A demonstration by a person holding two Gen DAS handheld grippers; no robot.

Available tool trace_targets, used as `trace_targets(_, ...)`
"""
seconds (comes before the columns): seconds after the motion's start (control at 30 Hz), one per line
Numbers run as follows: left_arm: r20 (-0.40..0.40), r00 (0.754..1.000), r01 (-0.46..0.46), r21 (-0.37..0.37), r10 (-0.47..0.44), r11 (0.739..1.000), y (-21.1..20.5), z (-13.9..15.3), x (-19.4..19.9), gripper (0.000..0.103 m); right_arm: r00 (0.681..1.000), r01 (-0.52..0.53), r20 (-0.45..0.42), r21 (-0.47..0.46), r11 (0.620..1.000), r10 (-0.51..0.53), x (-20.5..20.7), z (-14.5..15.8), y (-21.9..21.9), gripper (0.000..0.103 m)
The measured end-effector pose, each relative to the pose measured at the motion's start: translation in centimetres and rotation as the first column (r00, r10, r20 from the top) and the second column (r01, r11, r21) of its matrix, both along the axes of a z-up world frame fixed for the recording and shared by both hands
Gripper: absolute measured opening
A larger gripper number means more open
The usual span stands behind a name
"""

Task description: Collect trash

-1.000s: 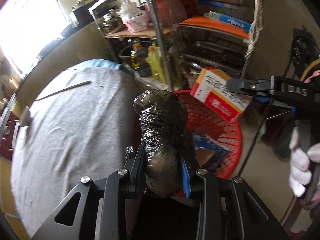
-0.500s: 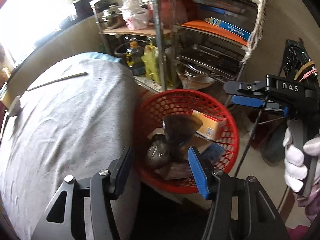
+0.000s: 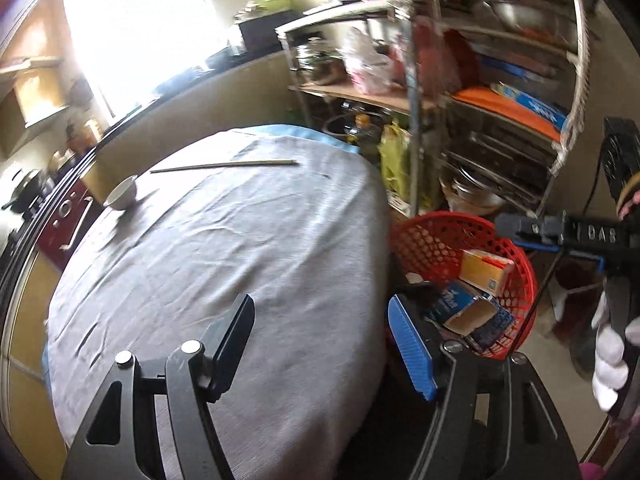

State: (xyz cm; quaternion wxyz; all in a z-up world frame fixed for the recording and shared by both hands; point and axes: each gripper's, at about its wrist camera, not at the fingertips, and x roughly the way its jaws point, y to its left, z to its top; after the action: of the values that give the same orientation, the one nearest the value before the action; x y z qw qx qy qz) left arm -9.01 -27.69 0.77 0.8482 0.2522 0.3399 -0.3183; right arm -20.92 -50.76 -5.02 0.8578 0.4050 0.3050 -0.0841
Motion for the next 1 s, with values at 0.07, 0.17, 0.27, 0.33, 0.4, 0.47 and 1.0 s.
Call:
trace_targets(0.07, -0.004, 0.999, -0.038, -0.024, 0.038, 0.999, 1.4, 0.6, 0.7, 0.071, 1.0, -0.021, -0.004, -0.034, 0.999, 0.021, 0.5, 0.8, 1.0, 0.058)
trace_targets(0.17, 0.001, 0.996, -0.094, -0.052, 0.094, 0.994, 3.2, 1.3, 1.4, 0.071, 0.999, -0.05, -0.005, -0.084, 0.995, 0.05, 1.3, 2.1, 2.5, 0.058)
trace_targets(0.27, 0.018, 0.986, -0.162, -0.08, 0.164, 0.984, 5.5, 2.1, 2.3, 0.071, 0.996, -0.087, -0.006, -0.131, 0.988, 0.087, 2.4, 3.4, 4.6, 0.058)
trace_targets(0.33, 0.027, 0.98, -0.193, -0.096, 0.196, 0.977, 6.8, 2.5, 2.7, 0.071, 0.994, -0.112, -0.008, -0.16, 0.981, 0.112, 3.1, 4.1, 5.9, 0.058)
trace_targets(0.4, 0.033, 0.971, -0.231, -0.111, 0.236, 0.967, 8.2, 3.0, 3.2, 0.075, 0.99, -0.141, -0.007, -0.196, 0.97, 0.142, 3.9, 5.0, 7.6, 0.058)
trace_targets(0.47, 0.051, 0.96, -0.267, -0.132, 0.276, 0.955, 9.6, 3.4, 3.7, 0.082, 0.986, -0.164, -0.002, -0.223, 0.961, 0.168, 4.7, 5.9, 9.1, 0.058)
trace_targets(1.0, 0.113, 0.855, -0.468, -0.248, 0.506, 0.848, 19.6, 7.4, 4.1, 0.084, 0.938, -0.291, 0.052, -0.421, 0.859, 0.343, 9.4, 13.0, 19.6, 0.066)
